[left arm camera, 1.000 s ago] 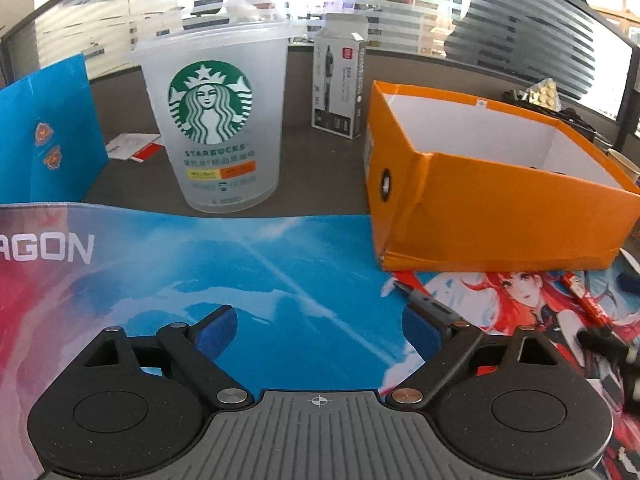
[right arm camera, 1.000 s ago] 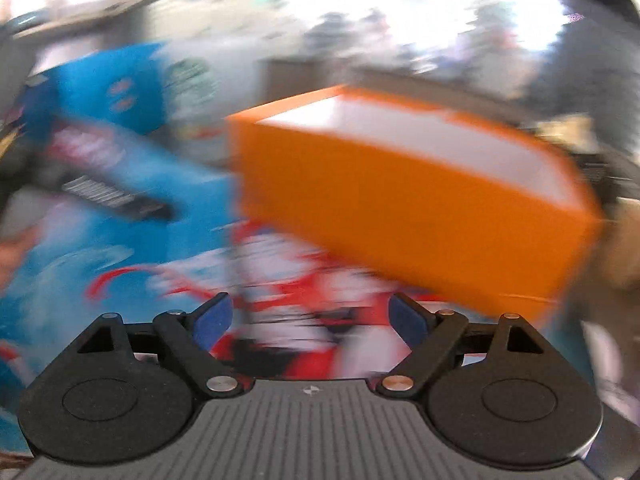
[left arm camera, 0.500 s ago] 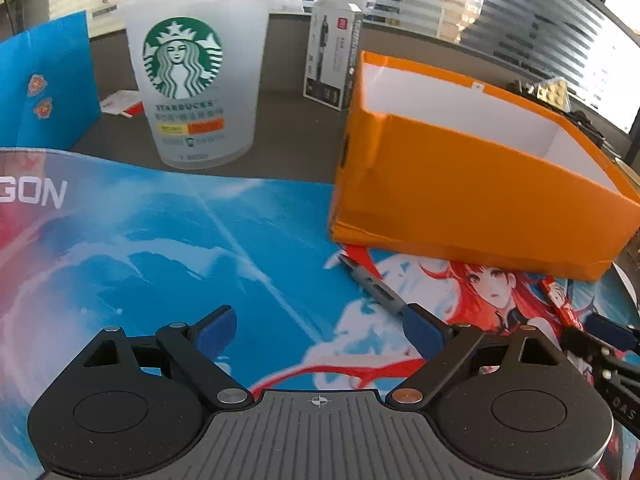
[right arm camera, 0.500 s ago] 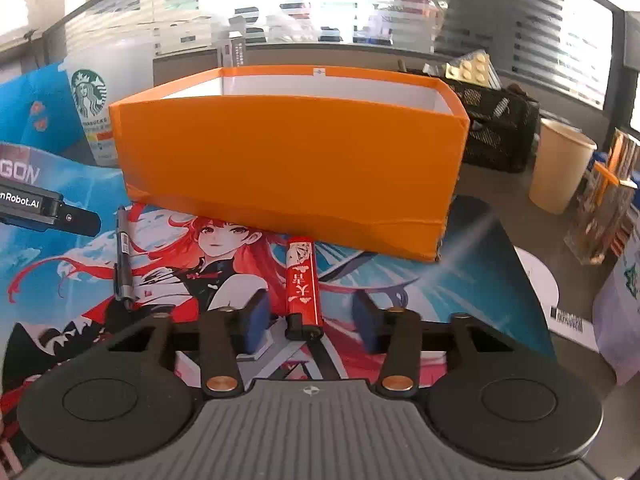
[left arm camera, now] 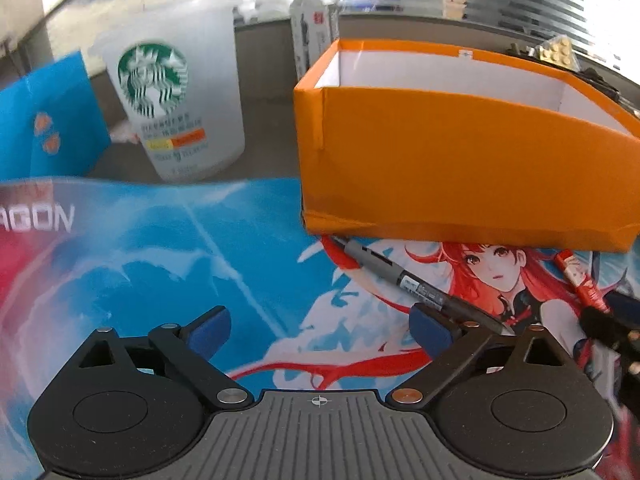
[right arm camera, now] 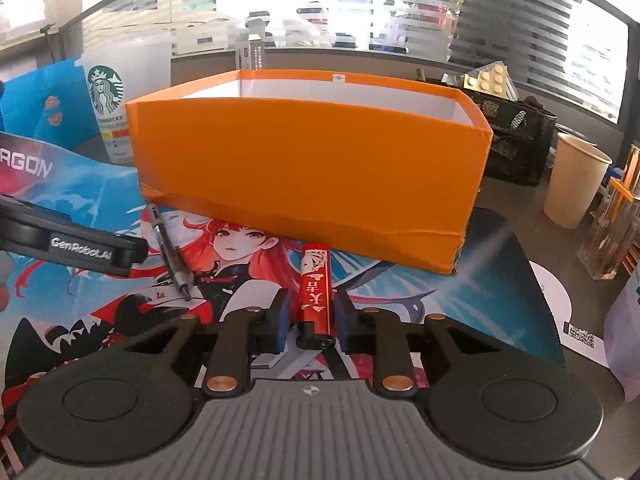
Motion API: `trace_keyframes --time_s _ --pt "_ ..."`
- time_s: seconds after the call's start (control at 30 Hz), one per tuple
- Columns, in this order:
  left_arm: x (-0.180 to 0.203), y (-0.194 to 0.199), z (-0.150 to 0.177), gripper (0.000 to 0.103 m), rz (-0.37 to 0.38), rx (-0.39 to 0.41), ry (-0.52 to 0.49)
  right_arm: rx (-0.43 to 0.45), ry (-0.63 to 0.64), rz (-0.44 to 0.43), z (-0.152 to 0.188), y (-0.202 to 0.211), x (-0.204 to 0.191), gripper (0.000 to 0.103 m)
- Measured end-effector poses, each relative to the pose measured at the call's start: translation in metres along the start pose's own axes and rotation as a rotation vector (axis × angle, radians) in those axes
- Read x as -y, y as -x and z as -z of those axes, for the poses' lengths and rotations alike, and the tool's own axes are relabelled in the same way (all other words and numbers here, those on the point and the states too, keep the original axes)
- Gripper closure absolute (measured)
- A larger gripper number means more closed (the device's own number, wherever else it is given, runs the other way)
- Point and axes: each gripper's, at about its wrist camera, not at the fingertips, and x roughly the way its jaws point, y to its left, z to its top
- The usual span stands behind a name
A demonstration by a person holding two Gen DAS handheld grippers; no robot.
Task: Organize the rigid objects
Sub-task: 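Grasp the black pen with the left tool while the right tool grasps the red tube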
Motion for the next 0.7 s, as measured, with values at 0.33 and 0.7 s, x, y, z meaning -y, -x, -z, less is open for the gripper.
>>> trace_keyframes --time_s 0.33,0.7 --pt "-0.002 0.006 -0.017 0.006 0.025 -0.015 0.167 0.002 -0.03 -0.024 0.0 0.0 0.004 0.075" --pt "0.025 -0.006 -0.01 0.004 -0.008 0.021 0.046 0.006 -0.06 -0.047 0.001 -0.001 0.009 0.067"
